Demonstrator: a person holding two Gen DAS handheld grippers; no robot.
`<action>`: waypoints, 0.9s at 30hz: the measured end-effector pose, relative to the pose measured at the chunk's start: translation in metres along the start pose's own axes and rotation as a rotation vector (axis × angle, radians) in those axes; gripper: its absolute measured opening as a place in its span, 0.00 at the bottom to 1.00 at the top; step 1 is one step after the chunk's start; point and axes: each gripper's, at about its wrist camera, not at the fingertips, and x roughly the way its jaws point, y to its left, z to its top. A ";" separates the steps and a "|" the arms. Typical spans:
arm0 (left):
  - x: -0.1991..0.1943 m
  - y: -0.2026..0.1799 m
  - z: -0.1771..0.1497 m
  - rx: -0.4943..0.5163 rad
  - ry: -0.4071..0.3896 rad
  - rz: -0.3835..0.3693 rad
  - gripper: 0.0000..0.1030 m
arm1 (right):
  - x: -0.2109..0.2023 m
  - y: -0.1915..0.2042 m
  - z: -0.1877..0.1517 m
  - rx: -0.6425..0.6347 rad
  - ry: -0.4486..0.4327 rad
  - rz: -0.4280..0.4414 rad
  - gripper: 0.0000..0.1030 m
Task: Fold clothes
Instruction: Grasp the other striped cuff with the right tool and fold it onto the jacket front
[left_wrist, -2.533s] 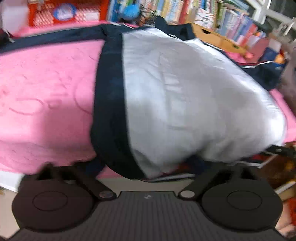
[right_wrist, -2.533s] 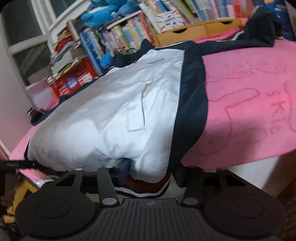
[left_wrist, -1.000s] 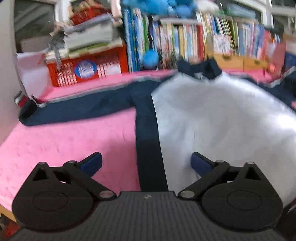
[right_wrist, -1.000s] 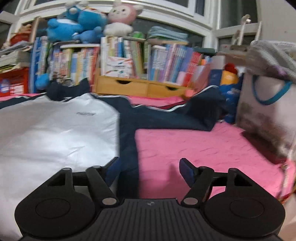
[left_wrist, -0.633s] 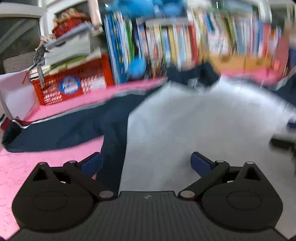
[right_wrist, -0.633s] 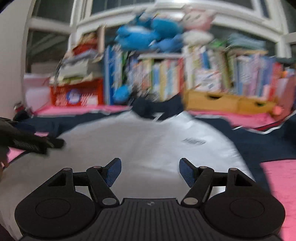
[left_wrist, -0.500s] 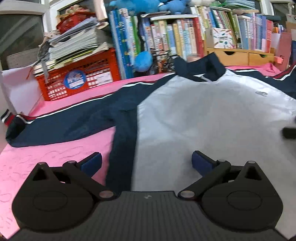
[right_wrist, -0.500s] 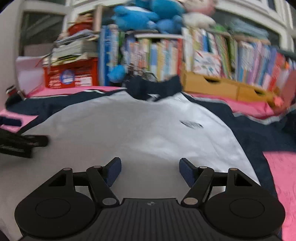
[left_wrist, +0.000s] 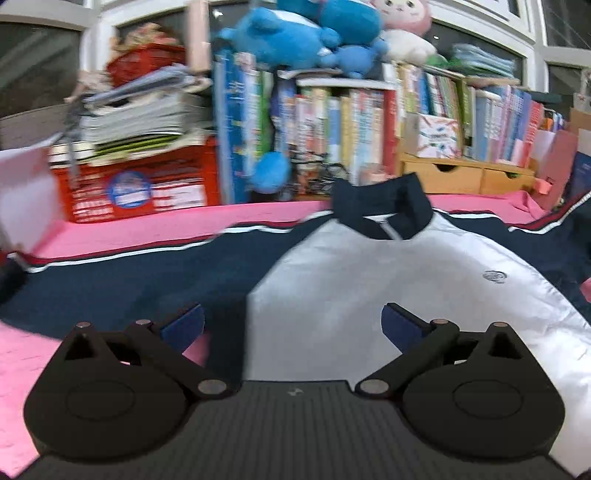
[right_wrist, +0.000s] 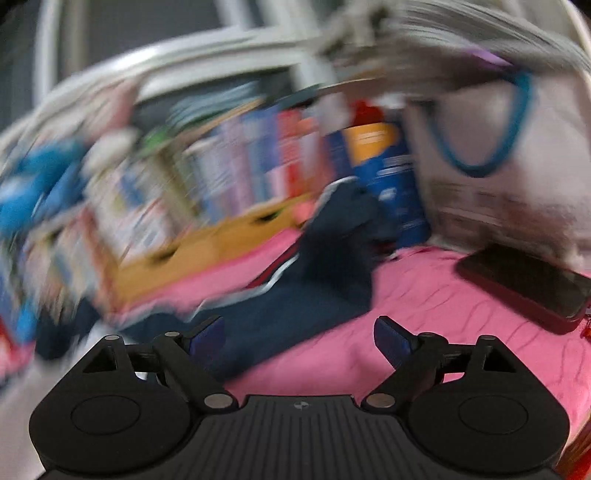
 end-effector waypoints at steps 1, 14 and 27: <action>0.010 -0.006 0.000 0.009 0.016 0.005 1.00 | 0.007 -0.012 0.009 0.056 -0.013 0.006 0.89; 0.062 -0.001 -0.027 -0.064 0.154 0.030 1.00 | 0.141 -0.056 0.070 0.556 0.045 0.021 0.20; 0.062 0.007 -0.027 -0.108 0.136 -0.001 1.00 | 0.010 0.248 -0.088 -0.892 0.274 0.611 0.79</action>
